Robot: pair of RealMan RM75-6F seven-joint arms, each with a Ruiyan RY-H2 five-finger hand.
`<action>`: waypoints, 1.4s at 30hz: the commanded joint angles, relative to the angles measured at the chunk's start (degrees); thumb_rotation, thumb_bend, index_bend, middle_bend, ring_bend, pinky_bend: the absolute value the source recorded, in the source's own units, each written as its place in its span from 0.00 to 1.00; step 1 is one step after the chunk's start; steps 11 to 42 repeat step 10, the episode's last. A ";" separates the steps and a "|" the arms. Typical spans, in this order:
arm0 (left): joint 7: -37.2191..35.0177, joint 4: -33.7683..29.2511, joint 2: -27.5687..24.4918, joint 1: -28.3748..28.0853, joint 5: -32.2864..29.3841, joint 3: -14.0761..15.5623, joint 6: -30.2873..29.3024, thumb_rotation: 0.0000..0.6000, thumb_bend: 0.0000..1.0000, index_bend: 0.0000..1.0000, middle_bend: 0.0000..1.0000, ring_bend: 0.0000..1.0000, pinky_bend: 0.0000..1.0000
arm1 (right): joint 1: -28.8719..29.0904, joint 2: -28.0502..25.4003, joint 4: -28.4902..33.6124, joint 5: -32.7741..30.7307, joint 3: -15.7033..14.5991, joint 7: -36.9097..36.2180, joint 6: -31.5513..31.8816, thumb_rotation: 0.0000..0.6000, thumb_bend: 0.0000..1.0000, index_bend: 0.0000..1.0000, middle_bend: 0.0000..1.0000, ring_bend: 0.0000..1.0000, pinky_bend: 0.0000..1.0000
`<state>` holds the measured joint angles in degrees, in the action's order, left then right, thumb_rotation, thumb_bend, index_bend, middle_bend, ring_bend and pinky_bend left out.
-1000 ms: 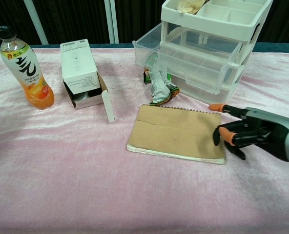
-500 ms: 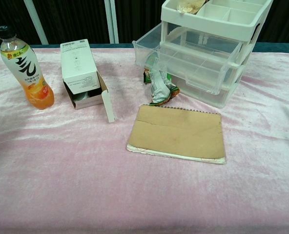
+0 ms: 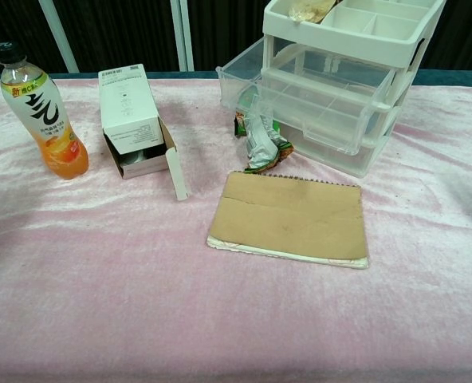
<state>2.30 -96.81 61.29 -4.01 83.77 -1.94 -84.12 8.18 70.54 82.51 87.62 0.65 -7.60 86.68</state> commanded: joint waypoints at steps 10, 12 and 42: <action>0.08 1.56 0.30 -0.06 1.42 -0.14 -1.14 1.00 0.36 0.04 0.01 0.00 0.00 | -0.93 0.53 1.01 0.93 0.93 2.94 1.13 1.00 0.17 0.02 0.09 0.19 0.23; 0.08 1.56 0.30 -0.06 1.42 -0.14 -1.14 1.00 0.36 0.04 0.01 0.00 0.00 | -0.93 0.53 1.01 0.93 0.93 2.94 1.13 1.00 0.17 0.02 0.09 0.19 0.23; 0.08 1.56 0.30 -0.06 1.42 -0.14 -1.14 1.00 0.36 0.04 0.01 0.00 0.00 | -0.93 0.53 1.01 0.93 0.93 2.94 1.13 1.00 0.17 0.02 0.09 0.19 0.23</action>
